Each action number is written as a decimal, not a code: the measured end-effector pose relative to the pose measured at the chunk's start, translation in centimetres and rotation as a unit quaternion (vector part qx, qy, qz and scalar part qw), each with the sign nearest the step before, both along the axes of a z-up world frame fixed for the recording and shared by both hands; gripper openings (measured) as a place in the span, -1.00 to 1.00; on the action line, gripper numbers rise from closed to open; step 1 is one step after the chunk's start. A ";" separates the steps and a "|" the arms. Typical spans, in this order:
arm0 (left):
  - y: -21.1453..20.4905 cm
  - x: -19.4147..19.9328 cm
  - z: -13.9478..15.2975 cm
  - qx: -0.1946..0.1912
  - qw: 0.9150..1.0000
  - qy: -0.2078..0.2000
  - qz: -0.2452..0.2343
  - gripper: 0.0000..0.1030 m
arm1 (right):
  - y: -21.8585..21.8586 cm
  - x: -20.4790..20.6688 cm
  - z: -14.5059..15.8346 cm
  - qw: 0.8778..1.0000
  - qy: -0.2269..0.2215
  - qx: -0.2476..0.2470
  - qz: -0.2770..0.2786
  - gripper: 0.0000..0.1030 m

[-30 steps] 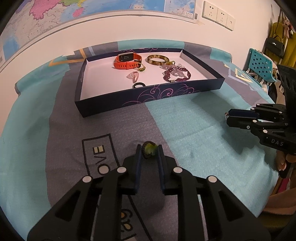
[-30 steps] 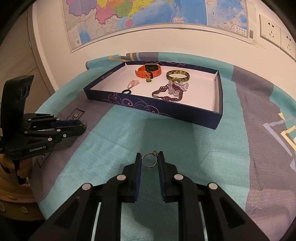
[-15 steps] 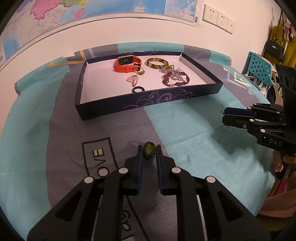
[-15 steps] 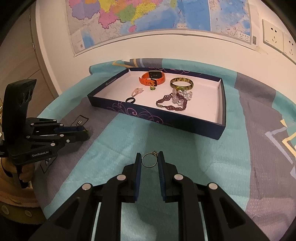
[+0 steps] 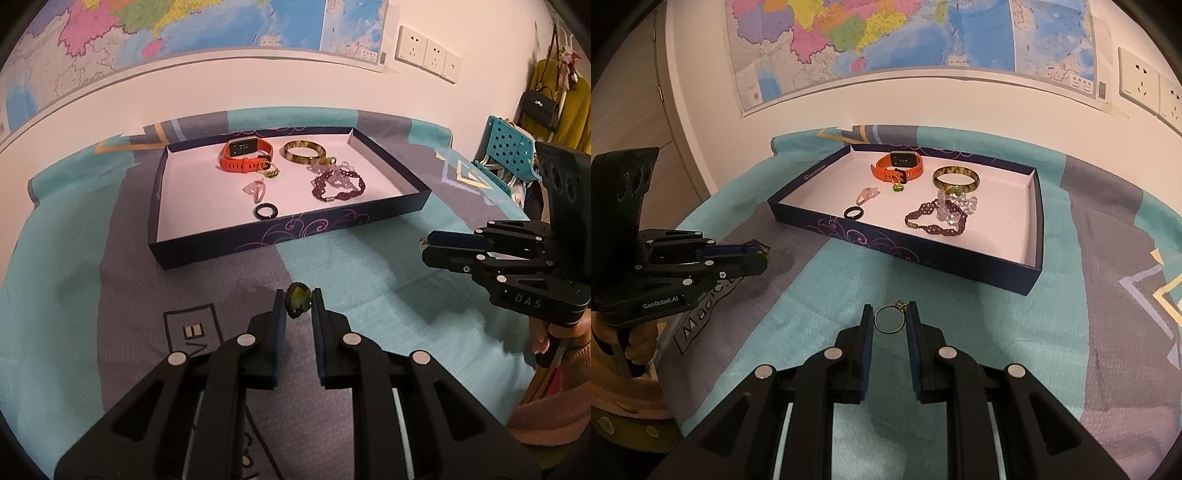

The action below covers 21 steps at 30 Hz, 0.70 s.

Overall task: Organize jewelry
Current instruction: 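Carry the green-stone ring with the left tool while the right tool carries the silver ring toward the box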

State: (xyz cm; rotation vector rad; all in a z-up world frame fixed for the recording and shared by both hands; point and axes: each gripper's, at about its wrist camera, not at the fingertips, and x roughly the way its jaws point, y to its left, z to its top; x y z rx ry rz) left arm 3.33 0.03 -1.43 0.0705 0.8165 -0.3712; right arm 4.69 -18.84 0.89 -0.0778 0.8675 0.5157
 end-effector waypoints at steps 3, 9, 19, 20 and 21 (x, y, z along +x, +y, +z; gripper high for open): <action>-0.1 0.1 0.3 -0.001 1.000 -0.005 -0.001 -0.73 | 0.0 0.1 0.2 1.000 -0.003 0.000 0.000 -0.69; -0.4 0.3 0.8 -0.004 1.000 -0.013 -0.003 -0.73 | 0.3 0.5 0.5 1.000 -0.009 0.001 0.003 -0.69; -0.6 1.1 1.2 -0.006 1.000 -0.015 -0.002 -0.73 | 0.5 1.1 0.8 1.000 -0.016 0.003 0.006 -0.69; -0.6 1.1 1.3 -0.006 1.000 -0.016 -0.002 -0.73 | 0.5 1.2 0.8 1.000 -0.016 0.003 0.006 -0.69; -0.6 1.2 1.3 -0.007 1.000 -0.016 -0.002 -0.73 | 0.5 1.3 0.8 1.000 -0.016 0.003 0.006 -0.69</action>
